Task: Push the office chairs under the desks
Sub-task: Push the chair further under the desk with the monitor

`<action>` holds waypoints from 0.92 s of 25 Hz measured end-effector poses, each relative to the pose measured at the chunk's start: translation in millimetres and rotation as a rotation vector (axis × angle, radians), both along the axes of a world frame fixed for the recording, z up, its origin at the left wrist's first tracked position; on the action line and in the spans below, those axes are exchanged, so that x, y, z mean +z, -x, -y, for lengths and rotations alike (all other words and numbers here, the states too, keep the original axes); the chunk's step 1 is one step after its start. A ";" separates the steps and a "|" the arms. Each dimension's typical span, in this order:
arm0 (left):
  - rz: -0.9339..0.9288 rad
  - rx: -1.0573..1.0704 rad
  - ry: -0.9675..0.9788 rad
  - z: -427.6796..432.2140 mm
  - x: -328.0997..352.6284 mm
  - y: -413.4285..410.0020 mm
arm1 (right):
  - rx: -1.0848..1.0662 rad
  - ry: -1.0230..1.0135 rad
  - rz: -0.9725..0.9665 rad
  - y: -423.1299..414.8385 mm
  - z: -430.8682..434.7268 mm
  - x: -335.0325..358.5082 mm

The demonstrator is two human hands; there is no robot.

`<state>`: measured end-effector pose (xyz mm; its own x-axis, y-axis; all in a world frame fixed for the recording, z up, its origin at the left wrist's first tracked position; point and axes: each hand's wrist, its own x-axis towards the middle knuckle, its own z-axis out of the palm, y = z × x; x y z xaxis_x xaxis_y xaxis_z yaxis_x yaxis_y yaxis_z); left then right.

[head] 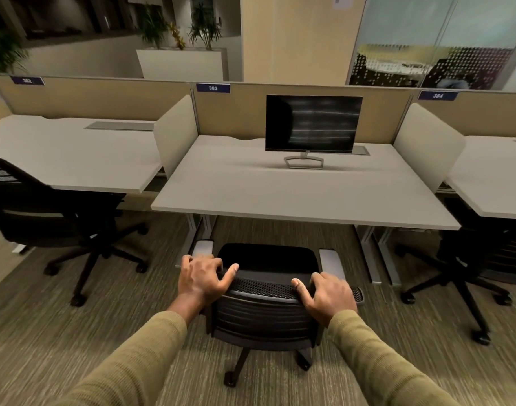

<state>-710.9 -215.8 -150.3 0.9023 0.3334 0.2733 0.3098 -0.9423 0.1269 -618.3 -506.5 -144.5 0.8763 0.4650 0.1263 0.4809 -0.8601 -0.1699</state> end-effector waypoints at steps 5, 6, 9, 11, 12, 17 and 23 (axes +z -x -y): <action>0.004 -0.004 0.001 31.5 -0.6 -12.1 | 0.051 -0.104 0.165 2.9 50.5 -25.3; 0.006 -0.024 -0.004 36.1 -1.5 -13.3 | 0.045 -0.111 0.177 5.8 59.7 -31.8; -0.021 -0.171 -0.108 46.3 -11.6 -11.5 | 0.047 -0.131 0.144 4.8 80.8 -43.6; -0.029 -0.257 -0.176 52.7 -15.9 -11.4 | 0.073 -0.132 0.133 -5.0 90.5 -42.4; -0.029 -0.273 -0.197 57.4 -15.7 -13.7 | 0.084 -0.127 0.132 -10.9 95.3 -41.2; -0.054 -0.260 -0.255 84.8 -13.0 -32.9 | 0.121 -0.127 0.129 -36.5 119.5 -40.1; -0.072 -0.242 -0.222 90.2 -7.8 -72.0 | 0.145 -0.150 0.132 -84.5 123.2 -34.4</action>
